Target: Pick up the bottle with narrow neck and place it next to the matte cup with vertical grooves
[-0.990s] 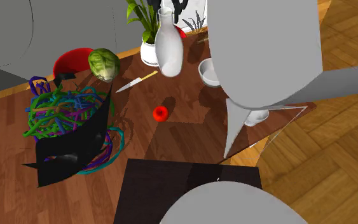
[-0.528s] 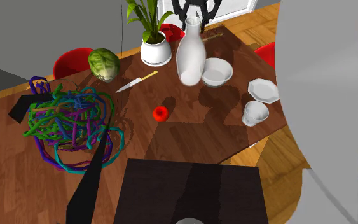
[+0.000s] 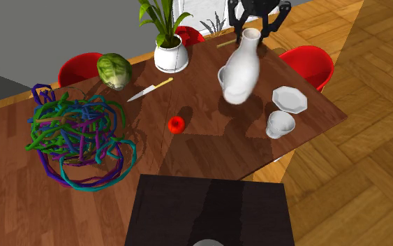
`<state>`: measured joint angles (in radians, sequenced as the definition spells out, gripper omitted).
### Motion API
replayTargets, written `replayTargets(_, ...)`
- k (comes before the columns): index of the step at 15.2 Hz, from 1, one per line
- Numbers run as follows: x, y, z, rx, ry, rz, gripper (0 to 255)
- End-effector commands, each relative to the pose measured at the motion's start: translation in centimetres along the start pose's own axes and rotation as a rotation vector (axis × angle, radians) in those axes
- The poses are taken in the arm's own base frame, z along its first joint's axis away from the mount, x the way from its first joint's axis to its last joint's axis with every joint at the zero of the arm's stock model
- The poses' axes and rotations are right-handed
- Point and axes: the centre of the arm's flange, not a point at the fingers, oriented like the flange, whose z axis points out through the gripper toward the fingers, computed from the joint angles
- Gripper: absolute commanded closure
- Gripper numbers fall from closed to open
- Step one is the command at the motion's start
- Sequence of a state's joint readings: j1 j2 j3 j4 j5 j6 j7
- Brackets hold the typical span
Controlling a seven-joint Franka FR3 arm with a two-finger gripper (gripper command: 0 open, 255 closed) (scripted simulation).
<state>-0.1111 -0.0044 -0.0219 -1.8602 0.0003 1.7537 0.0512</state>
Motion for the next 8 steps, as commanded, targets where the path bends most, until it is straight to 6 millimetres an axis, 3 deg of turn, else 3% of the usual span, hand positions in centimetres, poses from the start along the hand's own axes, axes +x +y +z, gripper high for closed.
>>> replayTargets(1,-0.5,2.4,0.1,0.000,0.000,-0.001,255)
replayTargets(8,-2.8,11.4,0.3,0.000,0.000,-0.001,255)
